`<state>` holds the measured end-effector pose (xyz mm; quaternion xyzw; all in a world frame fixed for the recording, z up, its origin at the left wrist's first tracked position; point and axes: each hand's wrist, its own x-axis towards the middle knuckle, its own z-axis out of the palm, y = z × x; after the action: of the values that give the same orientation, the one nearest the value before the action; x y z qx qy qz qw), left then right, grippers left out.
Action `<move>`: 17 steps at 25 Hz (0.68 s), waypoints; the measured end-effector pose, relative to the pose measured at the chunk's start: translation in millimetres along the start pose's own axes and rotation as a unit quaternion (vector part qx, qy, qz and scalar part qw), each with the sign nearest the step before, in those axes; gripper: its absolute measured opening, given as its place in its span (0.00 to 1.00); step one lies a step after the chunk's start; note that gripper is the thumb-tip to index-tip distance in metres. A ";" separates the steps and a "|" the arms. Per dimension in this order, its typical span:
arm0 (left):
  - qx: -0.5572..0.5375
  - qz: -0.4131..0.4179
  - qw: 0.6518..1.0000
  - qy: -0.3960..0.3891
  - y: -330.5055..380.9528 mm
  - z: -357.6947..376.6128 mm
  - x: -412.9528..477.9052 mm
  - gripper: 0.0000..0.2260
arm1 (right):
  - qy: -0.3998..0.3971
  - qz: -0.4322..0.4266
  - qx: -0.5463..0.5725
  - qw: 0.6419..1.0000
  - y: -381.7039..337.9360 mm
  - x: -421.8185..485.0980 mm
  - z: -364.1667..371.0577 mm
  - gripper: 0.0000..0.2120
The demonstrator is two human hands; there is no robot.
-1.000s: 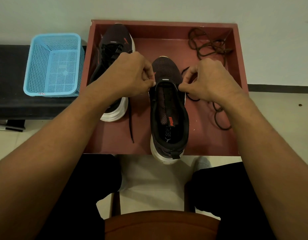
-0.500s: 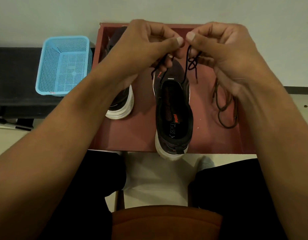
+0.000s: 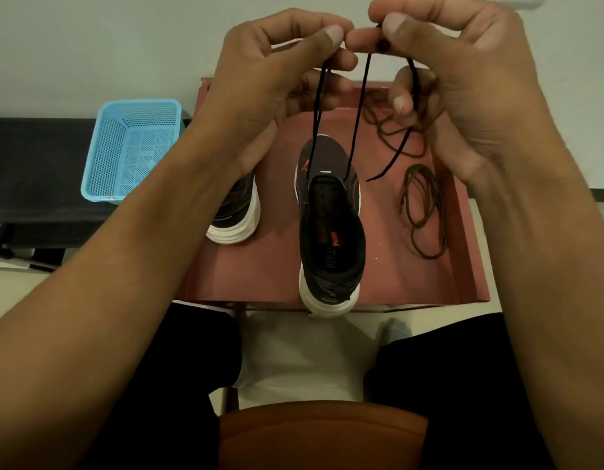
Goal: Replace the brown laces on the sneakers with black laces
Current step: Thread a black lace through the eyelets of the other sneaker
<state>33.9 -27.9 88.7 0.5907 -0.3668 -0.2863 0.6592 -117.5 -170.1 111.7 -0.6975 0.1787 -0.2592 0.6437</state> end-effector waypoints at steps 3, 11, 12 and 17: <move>0.010 0.024 1.000 0.005 10.4 -1.6 -0.2 0.11 | 0.007 -0.054 -0.040 0.998 -20.2 -10.0 -8.3 0.08; 0.053 0.047 0.997 0.024 14.5 -4.4 -0.2 0.10 | 0.017 -0.133 -0.092 0.987 -23.6 -14.6 -7.8 0.08; 0.075 0.051 0.995 0.042 10.6 -4.9 1.4 0.09 | 0.029 -0.127 -0.122 0.984 -15.4 -12.2 -7.3 0.09; 0.169 0.035 0.979 0.109 -28.0 -7.9 8.5 0.05 | 0.041 -0.027 -0.192 0.980 41.2 -5.3 -2.4 0.12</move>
<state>46.8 -34.2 61.9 0.7079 -0.3561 -0.1310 0.5957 -119.7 -173.3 70.3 -0.8014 0.2326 -0.2659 0.4826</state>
